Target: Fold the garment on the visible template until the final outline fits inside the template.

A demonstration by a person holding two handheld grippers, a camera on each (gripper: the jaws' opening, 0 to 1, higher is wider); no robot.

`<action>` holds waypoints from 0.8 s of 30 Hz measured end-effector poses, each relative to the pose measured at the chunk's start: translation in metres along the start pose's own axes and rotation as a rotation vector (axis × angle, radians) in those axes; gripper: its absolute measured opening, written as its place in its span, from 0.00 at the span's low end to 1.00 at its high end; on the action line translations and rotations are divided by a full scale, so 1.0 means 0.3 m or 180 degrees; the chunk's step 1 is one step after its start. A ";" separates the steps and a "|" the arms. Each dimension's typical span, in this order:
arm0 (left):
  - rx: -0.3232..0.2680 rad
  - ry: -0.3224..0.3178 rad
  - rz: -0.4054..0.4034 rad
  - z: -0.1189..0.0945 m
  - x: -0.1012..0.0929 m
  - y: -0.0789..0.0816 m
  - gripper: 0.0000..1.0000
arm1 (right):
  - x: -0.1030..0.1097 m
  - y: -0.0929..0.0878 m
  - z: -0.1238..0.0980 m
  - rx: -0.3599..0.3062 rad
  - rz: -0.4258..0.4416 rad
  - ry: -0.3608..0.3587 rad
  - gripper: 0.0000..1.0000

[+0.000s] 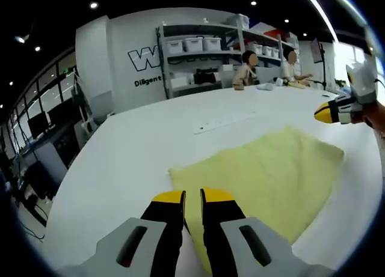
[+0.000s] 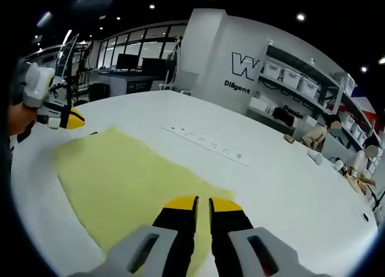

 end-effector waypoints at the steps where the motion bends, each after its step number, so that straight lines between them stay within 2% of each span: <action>1: 0.0014 0.0002 -0.0009 -0.032 -0.009 -0.008 0.07 | 0.006 -0.007 -0.015 0.0012 0.0007 0.0002 0.02; 8: 0.0048 0.0032 -0.0086 -0.129 -0.033 -0.038 0.08 | 0.046 -0.078 -0.131 0.0152 0.0094 -0.0001 0.03; 10: 0.0108 0.0040 -0.0095 -0.160 -0.040 -0.061 0.08 | 0.059 -0.091 -0.162 0.0183 0.0072 0.0013 0.03; 21: 0.0289 0.0031 -0.0125 -0.260 -0.087 -0.139 0.08 | 0.102 -0.122 -0.245 0.0265 0.0051 0.0051 0.03; 24: 0.0405 0.0025 -0.0099 -0.277 -0.093 -0.171 0.08 | 0.113 -0.138 -0.262 0.0304 0.0052 0.0076 0.03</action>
Point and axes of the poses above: the point that each gripper's makers call its tool centre point, and the gripper's own axes: z roughly forward along the fingers, x roughly to its left, y roughly out of its top, the point moved 7 cm from there along -z, roughly backward along the fingers, and after that the axes turned 8 degrees about -x, right-handed, at the moved point
